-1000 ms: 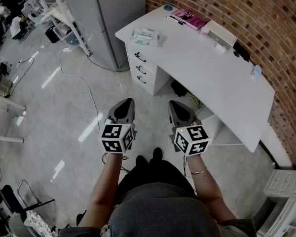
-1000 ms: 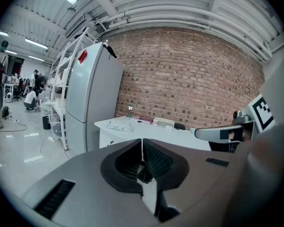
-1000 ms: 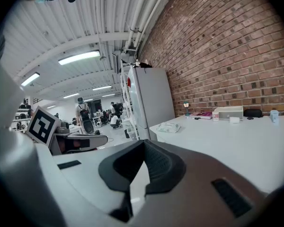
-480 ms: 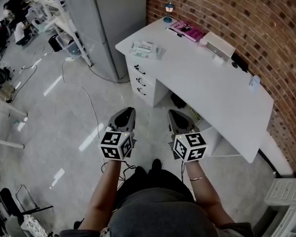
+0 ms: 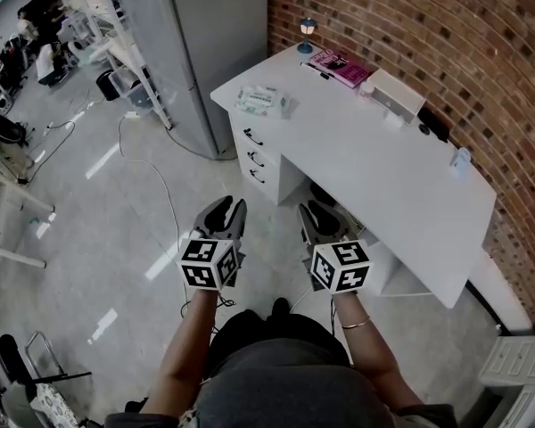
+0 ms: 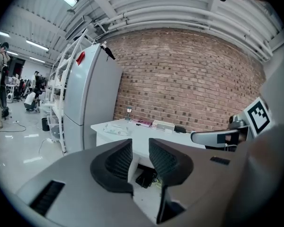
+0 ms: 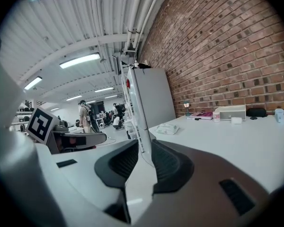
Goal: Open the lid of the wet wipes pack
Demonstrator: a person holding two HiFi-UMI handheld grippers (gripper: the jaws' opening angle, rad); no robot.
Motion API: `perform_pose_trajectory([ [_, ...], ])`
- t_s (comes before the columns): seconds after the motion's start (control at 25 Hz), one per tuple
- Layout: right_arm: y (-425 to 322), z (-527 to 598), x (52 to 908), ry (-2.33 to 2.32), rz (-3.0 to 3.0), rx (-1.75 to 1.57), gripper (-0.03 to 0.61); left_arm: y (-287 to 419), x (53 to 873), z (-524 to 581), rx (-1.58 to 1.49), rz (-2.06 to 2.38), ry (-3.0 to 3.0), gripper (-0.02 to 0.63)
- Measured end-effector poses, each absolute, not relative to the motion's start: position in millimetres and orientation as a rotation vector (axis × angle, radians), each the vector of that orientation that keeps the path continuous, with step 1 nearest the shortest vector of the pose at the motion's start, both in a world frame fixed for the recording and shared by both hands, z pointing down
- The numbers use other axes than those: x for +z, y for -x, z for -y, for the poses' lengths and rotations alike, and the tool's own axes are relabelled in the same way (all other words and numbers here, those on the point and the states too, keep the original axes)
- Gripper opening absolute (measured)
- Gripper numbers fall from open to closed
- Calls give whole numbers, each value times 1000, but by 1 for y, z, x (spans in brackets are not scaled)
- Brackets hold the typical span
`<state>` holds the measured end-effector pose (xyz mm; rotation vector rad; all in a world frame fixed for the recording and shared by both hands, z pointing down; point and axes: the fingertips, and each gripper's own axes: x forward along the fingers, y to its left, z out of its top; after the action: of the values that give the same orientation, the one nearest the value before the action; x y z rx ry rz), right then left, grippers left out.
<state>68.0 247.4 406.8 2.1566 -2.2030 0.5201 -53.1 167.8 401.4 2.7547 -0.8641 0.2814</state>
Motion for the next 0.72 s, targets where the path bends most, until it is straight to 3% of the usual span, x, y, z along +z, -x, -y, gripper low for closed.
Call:
perform_pose_trajectory([
  [0.72,-89,-218,412,-2107,2223,535,153,30,414,-139,303,902,-2713,149],
])
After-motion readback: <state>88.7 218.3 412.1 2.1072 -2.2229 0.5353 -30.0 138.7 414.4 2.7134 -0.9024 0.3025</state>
